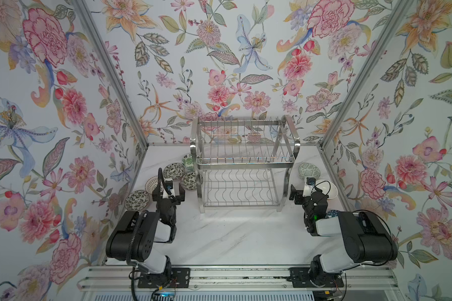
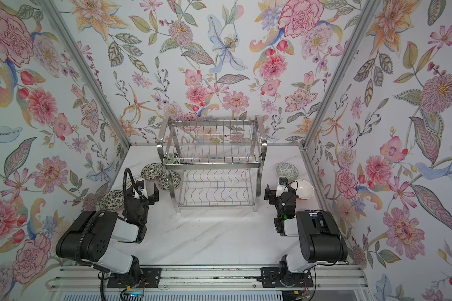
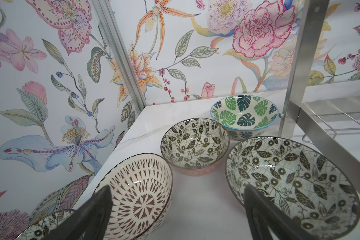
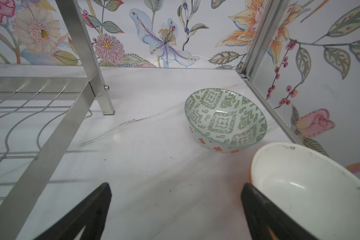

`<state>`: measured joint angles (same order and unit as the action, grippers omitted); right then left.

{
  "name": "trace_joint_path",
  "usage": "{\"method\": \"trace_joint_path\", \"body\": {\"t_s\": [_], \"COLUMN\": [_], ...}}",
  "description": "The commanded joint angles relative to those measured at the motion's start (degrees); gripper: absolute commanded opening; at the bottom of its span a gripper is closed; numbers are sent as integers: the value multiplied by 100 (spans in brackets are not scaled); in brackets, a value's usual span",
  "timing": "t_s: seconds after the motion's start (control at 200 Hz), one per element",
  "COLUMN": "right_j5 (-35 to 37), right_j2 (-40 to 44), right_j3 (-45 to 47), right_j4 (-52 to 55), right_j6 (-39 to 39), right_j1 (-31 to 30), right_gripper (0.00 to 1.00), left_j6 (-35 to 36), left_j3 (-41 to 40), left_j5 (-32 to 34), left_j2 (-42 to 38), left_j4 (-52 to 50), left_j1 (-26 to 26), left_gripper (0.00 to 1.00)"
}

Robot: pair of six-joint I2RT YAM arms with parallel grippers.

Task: Load bowls into a dish rack
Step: Move the dish rack to the top-center of the table.

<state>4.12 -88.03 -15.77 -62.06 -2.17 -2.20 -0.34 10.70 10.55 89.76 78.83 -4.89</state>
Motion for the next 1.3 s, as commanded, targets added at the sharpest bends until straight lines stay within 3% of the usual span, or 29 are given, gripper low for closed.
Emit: {"method": "trace_joint_path", "body": {"t_s": [0.0, 1.156, 1.296], "right_j5": [98, -69, 460], "right_j2": [-59, -54, 77], "right_j3": [-87, -135, -123], "right_j4": [-164, -66, -2], "right_j6": [-58, 33, 11], "right_j1": [-35, 79, -78], "right_gripper": [99, 99, 99], "left_j6": [43, -9, -179], "left_j3": [119, 120, -140], "left_j5": [255, 403, 1038], "left_j2": [68, 73, 57], "left_j4": [204, 220, 657], "left_j1": [-31, -23, -39], "left_gripper": [99, 99, 99]}}
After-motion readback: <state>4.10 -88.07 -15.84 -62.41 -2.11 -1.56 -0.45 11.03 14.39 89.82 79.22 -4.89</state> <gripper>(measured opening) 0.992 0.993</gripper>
